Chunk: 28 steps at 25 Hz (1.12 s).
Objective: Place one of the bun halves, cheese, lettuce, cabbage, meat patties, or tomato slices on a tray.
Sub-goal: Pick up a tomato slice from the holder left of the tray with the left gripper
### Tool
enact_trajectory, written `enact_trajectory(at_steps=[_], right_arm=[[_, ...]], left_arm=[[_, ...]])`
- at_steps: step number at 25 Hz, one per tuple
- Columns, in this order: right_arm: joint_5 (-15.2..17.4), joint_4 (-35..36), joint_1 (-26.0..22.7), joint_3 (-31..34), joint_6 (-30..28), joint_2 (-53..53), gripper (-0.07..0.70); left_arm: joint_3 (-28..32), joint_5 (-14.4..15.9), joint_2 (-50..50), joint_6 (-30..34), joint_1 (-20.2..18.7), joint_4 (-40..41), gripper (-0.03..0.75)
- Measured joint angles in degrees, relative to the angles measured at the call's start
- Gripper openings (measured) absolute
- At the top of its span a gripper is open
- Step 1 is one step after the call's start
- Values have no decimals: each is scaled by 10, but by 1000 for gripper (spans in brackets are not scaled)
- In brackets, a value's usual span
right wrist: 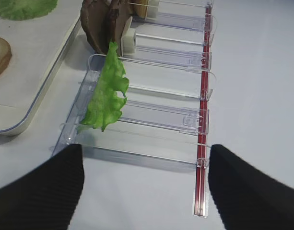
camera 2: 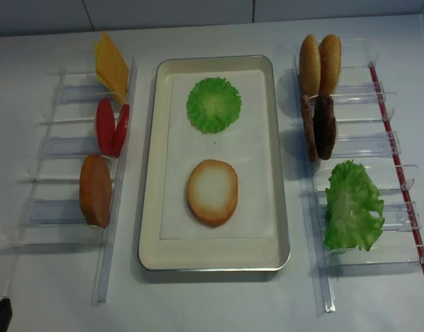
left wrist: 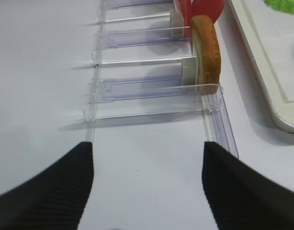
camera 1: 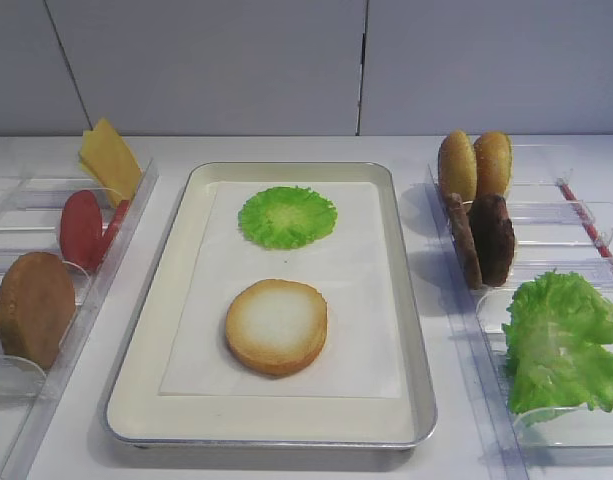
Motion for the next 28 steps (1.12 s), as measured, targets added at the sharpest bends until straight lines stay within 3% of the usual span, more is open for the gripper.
enact_trajectory(at_steps=[28], right_arm=[[0,0,0,0,1,0,565]], left_arm=[[0,0,0,0,0,0,471]])
